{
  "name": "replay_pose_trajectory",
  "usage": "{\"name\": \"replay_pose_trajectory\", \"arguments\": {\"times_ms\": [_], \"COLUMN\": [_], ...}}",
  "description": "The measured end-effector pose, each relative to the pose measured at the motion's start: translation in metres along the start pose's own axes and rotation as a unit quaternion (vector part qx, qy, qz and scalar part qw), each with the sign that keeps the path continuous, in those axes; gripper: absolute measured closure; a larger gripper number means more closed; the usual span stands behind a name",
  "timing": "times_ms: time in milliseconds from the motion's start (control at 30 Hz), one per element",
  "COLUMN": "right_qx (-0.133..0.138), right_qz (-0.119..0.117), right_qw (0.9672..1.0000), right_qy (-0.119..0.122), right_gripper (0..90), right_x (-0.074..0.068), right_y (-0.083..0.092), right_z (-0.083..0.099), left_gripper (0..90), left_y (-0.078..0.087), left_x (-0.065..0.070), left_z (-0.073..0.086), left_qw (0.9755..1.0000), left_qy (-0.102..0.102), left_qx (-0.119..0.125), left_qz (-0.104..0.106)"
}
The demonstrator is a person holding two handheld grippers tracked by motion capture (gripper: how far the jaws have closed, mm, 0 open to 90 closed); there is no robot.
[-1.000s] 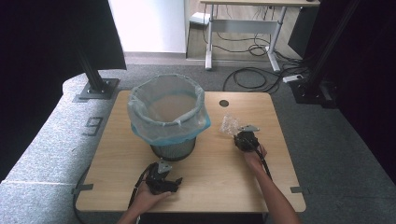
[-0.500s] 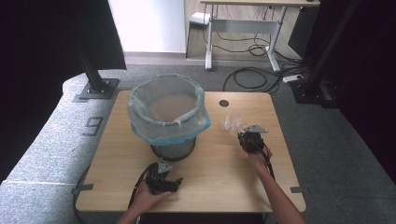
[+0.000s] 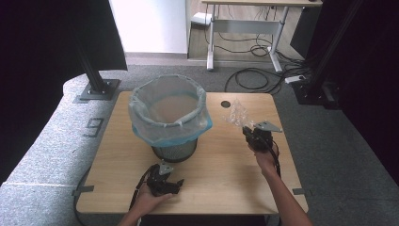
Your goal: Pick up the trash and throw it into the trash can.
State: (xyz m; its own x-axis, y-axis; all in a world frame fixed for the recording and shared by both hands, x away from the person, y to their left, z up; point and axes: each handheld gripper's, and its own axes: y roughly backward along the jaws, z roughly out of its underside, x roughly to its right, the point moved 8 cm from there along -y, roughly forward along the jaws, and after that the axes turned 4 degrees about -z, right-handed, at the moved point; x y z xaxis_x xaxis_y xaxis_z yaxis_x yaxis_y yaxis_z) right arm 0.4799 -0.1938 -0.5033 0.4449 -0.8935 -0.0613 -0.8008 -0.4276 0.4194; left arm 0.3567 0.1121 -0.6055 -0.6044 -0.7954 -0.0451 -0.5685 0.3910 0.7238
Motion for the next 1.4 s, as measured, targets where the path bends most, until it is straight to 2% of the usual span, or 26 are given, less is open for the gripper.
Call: {"name": "replay_pose_trajectory", "arguments": {"times_ms": [200, 433, 533, 567, 700, 833, 1033, 1400], "right_qx": [0.029, 0.064, 0.074, 0.076, 0.078, 0.087, 0.1, 0.108], "right_qz": [-0.017, -0.036, -0.041, -0.043, -0.046, -0.05, -0.038, -0.06], "right_qw": [0.9994, 0.9973, 0.9964, 0.9962, 0.9959, 0.9949, 0.9939, 0.9911], "right_qy": [0.003, 0.005, -0.001, -0.005, 0.006, 0.015, 0.028, 0.049], "right_gripper": [84.6, 84.6, 84.6, 84.6, 84.6, 84.6, 84.6, 84.6], "right_x": [-0.005, -0.014, -0.017, -0.019, -0.029, -0.037, -0.046, -0.076], "right_y": [0.014, 0.033, 0.037, 0.039, 0.043, 0.053, 0.063, 0.066], "right_z": [-0.02, -0.046, -0.054, -0.055, -0.064, -0.085, -0.111, -0.146], "left_gripper": [16.3, 16.3, 16.3, 16.3, 16.3, 16.3, 16.3, 16.3], "left_y": [0.0, 0.0, 0.0, 0.0, 0.0, 0.0, 0.0, -0.001], "left_x": [0.0, 0.001, 0.001, 0.001, 0.001, 0.0, 0.001, 0.001], "left_z": [0.0, 0.0, 0.0, 0.0, 0.0, 0.0, 0.0, -0.001], "left_qw": [1.0, 1.0, 1.0, 1.0, 1.0, 1.0, 1.0, 1.0], "left_qy": [0.002, 0.003, 0.004, 0.004, 0.004, 0.002, 0.003, 0.002], "left_qx": [0.002, 0.002, 0.003, 0.002, 0.003, 0.001, 0.001, 0.0], "left_qz": [0.001, 0.001, 0.002, 0.002, 0.001, 0.0, 0.002, 0.002]}}
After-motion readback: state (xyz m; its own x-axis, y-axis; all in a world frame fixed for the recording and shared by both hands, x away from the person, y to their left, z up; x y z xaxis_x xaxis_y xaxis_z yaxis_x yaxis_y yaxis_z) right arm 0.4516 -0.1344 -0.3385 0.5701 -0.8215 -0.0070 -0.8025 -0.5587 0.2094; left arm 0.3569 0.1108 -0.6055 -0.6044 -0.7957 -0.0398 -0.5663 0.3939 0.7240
